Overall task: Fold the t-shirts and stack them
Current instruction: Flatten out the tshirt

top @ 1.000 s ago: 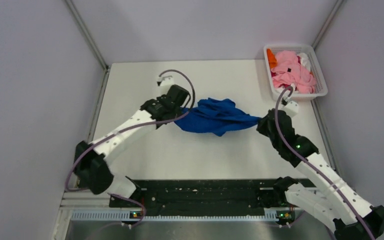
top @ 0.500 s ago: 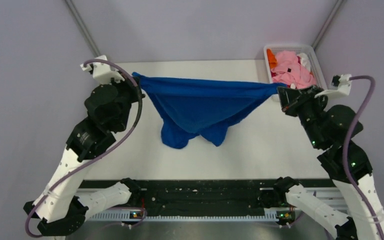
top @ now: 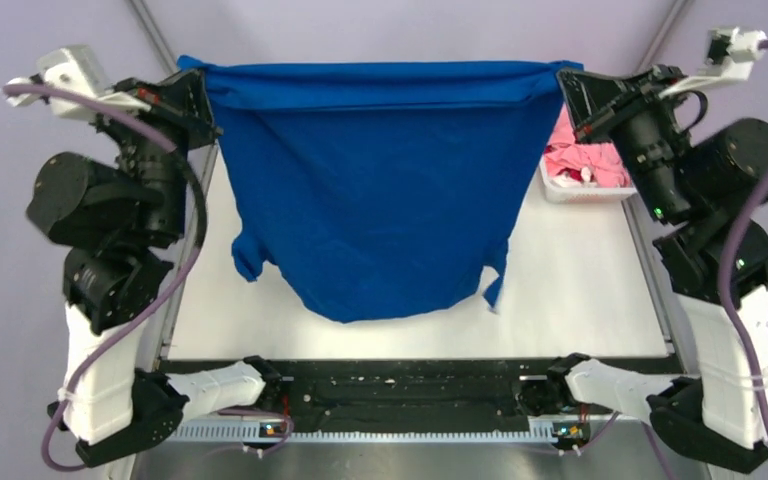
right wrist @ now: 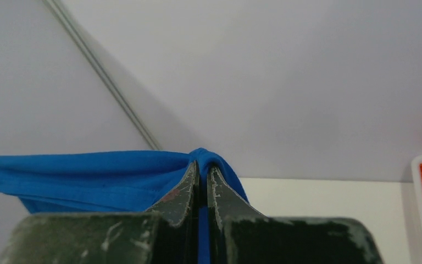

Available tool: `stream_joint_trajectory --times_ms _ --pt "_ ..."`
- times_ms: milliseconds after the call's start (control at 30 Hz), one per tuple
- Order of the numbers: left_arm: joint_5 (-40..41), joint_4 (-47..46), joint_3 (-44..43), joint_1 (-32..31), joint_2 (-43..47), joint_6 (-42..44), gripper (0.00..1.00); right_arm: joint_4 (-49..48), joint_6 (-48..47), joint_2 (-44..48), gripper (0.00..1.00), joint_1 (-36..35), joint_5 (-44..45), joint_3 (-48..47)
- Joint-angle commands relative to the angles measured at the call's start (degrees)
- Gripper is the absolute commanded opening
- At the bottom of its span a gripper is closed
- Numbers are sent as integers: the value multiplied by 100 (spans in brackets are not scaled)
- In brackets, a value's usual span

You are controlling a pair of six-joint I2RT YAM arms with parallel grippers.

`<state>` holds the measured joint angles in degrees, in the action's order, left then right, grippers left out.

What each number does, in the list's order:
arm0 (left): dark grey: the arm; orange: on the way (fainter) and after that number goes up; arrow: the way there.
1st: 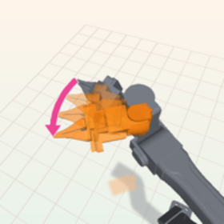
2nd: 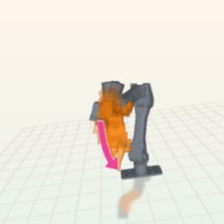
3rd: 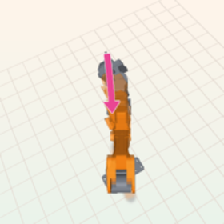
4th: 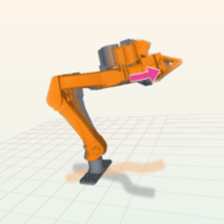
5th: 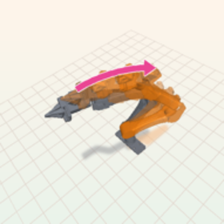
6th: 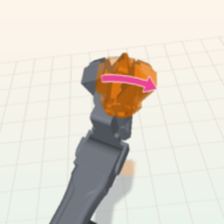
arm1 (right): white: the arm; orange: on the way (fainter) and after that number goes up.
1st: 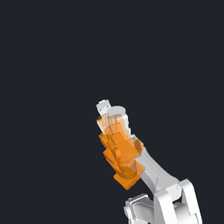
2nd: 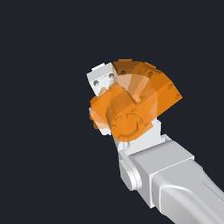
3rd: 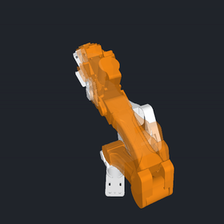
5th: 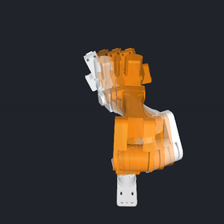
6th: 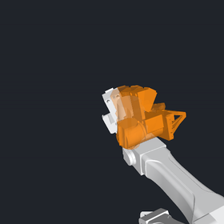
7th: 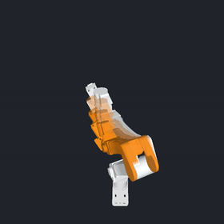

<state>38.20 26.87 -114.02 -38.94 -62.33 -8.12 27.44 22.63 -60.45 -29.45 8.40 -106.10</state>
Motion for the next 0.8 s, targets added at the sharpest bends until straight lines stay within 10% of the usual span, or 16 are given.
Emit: stream_joint_trajectory --times_ms 0,200,433,600,767 --pt "847 -852 -69 36 -785 996 0 -207 -652 -682 0 44 744 -449" --pt "968 -1591 -301 600 -1862 1551 0 -1148 -1206 -1627 0 154 1288 -385" --pt "-529 -529 -2599 2090 -3573 430 0 -2148 -772 -2966 0 1169 202 -1391" --pt "-913 -948 -2744 2101 -3331 584 0 -1803 -751 -3600 0 1397 -277 -2708" --pt "-1034 -942 -1606 2101 -2557 666 0 -1822 -900 -2890 0 1423 -209 -1686"
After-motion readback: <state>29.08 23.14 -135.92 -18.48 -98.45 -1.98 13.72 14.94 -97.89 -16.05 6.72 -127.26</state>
